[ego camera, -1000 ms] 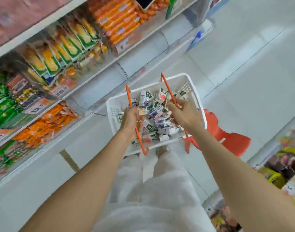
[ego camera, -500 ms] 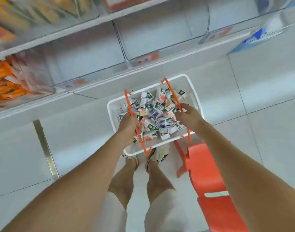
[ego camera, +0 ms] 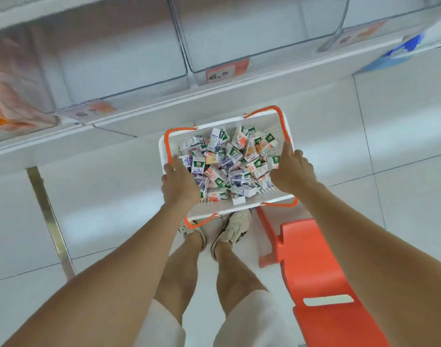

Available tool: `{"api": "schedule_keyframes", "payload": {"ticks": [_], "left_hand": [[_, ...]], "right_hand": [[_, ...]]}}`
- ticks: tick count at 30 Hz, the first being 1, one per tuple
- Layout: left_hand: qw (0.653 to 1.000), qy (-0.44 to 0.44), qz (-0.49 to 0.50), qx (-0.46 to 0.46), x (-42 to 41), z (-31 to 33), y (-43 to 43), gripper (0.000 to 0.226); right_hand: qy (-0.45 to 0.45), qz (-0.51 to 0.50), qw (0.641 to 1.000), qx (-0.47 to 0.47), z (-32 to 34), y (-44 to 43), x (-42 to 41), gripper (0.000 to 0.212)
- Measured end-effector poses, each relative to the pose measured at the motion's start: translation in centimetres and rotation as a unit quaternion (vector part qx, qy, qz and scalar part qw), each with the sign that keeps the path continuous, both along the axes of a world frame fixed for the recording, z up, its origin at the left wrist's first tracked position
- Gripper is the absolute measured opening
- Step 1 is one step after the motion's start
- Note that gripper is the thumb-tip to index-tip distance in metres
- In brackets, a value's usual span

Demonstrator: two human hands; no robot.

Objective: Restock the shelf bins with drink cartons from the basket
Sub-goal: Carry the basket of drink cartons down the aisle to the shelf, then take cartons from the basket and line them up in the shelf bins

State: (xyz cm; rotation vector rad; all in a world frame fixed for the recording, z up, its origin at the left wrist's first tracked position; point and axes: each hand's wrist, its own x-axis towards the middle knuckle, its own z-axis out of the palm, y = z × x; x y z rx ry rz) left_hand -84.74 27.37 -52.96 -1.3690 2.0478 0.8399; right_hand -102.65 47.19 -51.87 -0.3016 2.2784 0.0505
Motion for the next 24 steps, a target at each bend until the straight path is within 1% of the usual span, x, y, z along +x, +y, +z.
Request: {"api": "schedule_keyframes", "payload": {"ticks": [1,3,5,7,8,10,11,14,17,20,22,24], "left_hand": [[0.999,0.008,-0.047,-0.009,-0.6,1.5,-0.3,0.078],[0.992,0.052,-0.118,-0.009,-2.6,5.1,-1.3,0.062],[0.98,0.098,-0.171,-0.001,-5.2,9.5,-2.4,0.051],[0.965,0.141,-0.222,0.003,-7.7,14.3,-3.5,0.041],[0.958,0.16,-0.24,0.006,-8.8,16.8,-4.1,0.036],[0.947,0.19,-0.258,0.014,-10.2,21.6,-4.8,0.032],[0.943,0.203,-0.264,0.015,-10.7,24.0,-5.1,0.033],[0.935,0.212,-0.284,0.009,-11.6,30.7,-5.9,0.033],[0.928,0.208,-0.31,0.013,-11.8,36.2,-6.3,0.027],[0.909,0.218,-0.356,0.002,-12.2,40.7,-6.2,0.023],[0.895,0.224,-0.385,-0.006,-12.8,43.4,-6.1,0.025],[0.889,0.24,-0.39,-0.02,-13.7,45.5,-6.2,0.023]], "right_hand": [[0.013,0.031,0.999,-0.001,1.8,-0.9,-0.7,0.089],[0.053,0.073,0.996,-0.008,6.5,-3.1,-3.1,0.094],[0.125,0.071,0.989,-0.031,12.2,-5.4,-6.8,0.094],[0.168,0.042,0.983,-0.064,18.0,-6.8,-11.5,0.082],[0.155,0.028,0.984,-0.083,20.9,-7.1,-13.6,0.072],[0.088,0.038,0.991,-0.095,26.1,-7.0,-15.8,0.057],[0.061,0.051,0.993,-0.09,28.2,-6.8,-16.0,0.053],[0.037,0.076,0.993,-0.085,33.9,-6.5,-14.3,0.047],[0.033,0.074,0.993,-0.081,38.6,-6.2,-11.9,0.046],[0.042,0.088,0.993,-0.07,42.4,-6.2,-10.0,0.047],[0.068,0.081,0.99,-0.089,44.9,-6.6,-9.4,0.048],[0.091,0.07,0.985,-0.125,47.5,-7.5,-9.4,0.047]]}}
